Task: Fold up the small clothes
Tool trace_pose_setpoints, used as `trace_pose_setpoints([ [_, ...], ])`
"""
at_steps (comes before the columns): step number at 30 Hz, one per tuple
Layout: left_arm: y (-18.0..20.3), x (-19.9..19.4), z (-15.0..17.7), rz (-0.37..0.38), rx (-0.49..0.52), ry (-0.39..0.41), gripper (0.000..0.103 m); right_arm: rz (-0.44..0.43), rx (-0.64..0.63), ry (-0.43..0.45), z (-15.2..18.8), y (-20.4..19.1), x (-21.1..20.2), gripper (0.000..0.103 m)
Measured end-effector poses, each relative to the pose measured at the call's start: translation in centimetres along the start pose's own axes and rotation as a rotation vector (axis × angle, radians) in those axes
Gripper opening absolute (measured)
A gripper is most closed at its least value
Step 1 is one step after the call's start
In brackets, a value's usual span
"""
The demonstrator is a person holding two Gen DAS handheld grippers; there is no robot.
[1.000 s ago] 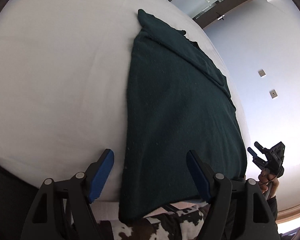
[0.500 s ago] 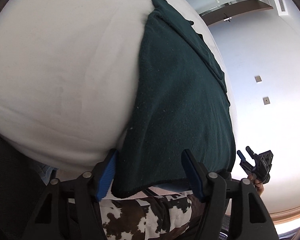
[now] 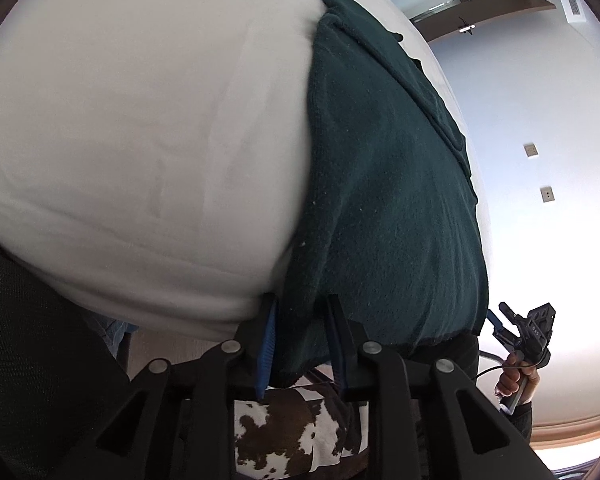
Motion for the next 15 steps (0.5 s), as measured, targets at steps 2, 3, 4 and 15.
trace_pose_setpoints([
  [2,0.1,0.1,0.1,-0.021,0.022,-0.012,0.013,-0.001,0.023,-0.039,0.2,0.7,0.6,0.054],
  [3,0.0,0.1,0.3,-0.025,0.027,-0.018,0.008,0.004,0.023,-0.062,0.4,0.8,1.0,0.054],
  [4,0.0,0.1,0.3,-0.029,0.033,-0.018,0.007,0.008,0.017,-0.085,0.6,0.9,1.4,0.054],
  [15,0.3,-1.1,0.2,-0.039,0.097,-0.015,0.006,-0.039,0.045,-0.195,1.9,1.8,3.9,0.054],
])
Point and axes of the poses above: each gripper's, at about its wrist camera, not at the fingertips, and x roughly the way its jaws point, y to its right, z to its underside, the point moved 2 cm from there along x, roughly the way its jaws point, and after that the axes turned 8 degrees about y, right-handed, at the moved point
